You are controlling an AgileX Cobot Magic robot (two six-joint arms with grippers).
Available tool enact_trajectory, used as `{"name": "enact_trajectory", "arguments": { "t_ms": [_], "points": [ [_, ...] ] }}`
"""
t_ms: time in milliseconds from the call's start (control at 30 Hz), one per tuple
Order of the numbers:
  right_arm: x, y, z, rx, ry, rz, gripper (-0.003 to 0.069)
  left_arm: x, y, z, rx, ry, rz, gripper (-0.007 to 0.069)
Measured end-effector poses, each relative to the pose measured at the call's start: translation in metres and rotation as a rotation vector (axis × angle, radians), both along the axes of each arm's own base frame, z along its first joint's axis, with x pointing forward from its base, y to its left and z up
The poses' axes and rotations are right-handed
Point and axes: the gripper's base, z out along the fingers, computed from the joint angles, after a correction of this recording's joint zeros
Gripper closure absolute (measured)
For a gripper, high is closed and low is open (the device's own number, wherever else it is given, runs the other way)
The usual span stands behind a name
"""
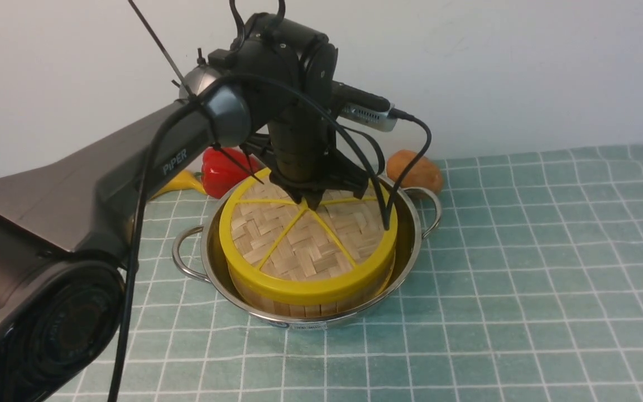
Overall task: Place the steamer in the pot on the blue tablecloth, and put the lid on the steamer.
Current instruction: 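Place the yellow bamboo steamer lid onto the steamer in the pot with the left gripper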
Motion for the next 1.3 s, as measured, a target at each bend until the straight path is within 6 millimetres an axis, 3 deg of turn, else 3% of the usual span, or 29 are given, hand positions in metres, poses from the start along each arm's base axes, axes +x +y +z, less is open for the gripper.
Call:
{"name": "enact_trajectory", "arguments": {
  "t_ms": [567, 700, 800, 933, 1067, 1133, 1167, 1233, 1300],
  "points": [
    [0.000, 0.000, 0.000, 0.000, 0.000, 0.000, 0.0232, 0.002, -0.002, -0.004, 0.006, 0.008, -0.026, 0.0497],
    [0.000, 0.000, 0.000, 0.000, 0.000, 0.000, 0.0232, 0.004, -0.003, -0.003, 0.008, 0.002, -0.055, 0.0390],
    [0.000, 0.000, 0.000, 0.000, 0.000, 0.000, 0.0232, 0.007, -0.004, 0.004, 0.004, -0.022, -0.060, 0.0227],
    [0.000, 0.000, 0.000, -0.001, 0.001, 0.000, 0.0232, 0.010, -0.003, 0.053, -0.038, -0.167, -0.061, 0.0018],
    [0.003, 0.001, -0.005, -0.012, 0.014, 0.001, 0.0232, -0.003, 0.005, 0.119, -0.112, -0.329, -0.056, -0.0049],
    [0.006, 0.003, -0.010, -0.028, 0.029, 0.000, 0.0232, -0.023, 0.016, 0.165, -0.162, -0.426, -0.053, -0.0021],
    [0.006, 0.003, -0.011, -0.031, 0.030, 0.001, 0.0232, -0.027, 0.018, 0.171, -0.169, -0.440, -0.053, -0.0021],
    [0.011, 0.005, -0.019, -0.058, 0.051, 0.001, 0.0232, -0.052, 0.032, 0.213, -0.213, -0.528, -0.050, 0.0089],
    [0.015, 0.005, -0.025, -0.088, 0.063, -0.009, 0.0232, -0.073, 0.044, 0.241, -0.245, -0.590, -0.048, 0.0215]
  ]
}}
